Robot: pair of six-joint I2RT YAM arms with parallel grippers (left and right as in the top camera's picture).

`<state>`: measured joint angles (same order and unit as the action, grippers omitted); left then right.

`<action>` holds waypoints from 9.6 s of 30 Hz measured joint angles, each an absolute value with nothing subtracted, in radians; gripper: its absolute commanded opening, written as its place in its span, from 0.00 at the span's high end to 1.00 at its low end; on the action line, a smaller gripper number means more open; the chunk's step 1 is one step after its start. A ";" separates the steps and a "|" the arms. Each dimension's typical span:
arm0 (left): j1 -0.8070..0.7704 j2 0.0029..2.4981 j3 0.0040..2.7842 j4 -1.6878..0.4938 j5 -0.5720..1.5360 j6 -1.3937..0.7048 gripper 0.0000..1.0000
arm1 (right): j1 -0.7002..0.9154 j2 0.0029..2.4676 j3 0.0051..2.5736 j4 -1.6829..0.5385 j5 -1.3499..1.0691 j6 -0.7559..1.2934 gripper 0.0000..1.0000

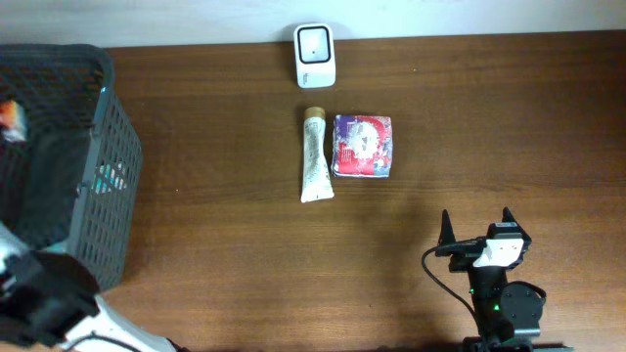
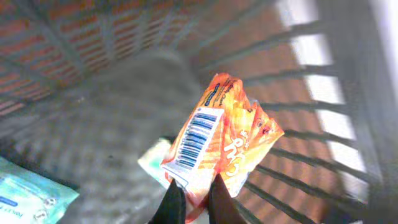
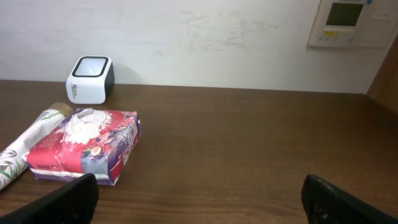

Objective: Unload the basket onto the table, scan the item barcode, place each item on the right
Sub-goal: 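Grasp the small orange packet in the basket with the left gripper, then place the orange packet left of the white tube with the left gripper, then grasp the small green packet in the basket with the left gripper, then place the green packet beside the orange packet with the left gripper, then grasp the light green tissue pack in the basket with the left gripper, then place the tissue pack beside the other packets with the left gripper, then reach the right gripper to the red snack bag and grasp it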

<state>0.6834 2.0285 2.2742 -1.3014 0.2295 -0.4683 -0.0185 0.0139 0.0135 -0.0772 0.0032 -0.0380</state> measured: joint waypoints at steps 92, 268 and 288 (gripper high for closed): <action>-0.309 1.897 2.054 -1.224 0.082 -0.245 1.00 | -0.019 0.014 0.014 -0.077 0.003 -0.038 0.01; 0.508 2.059 2.780 -1.687 0.106 -0.367 0.01 | -0.019 0.015 0.014 -0.077 0.003 -0.038 0.01; 0.487 2.059 2.780 -1.687 0.187 -0.371 0.01 | -0.018 0.015 0.065 0.744 -0.274 0.252 0.01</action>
<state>0.4866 2.0586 2.7800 -1.6871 0.1875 -0.3706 -0.0177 0.0151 0.0650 0.7437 -0.2737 0.2516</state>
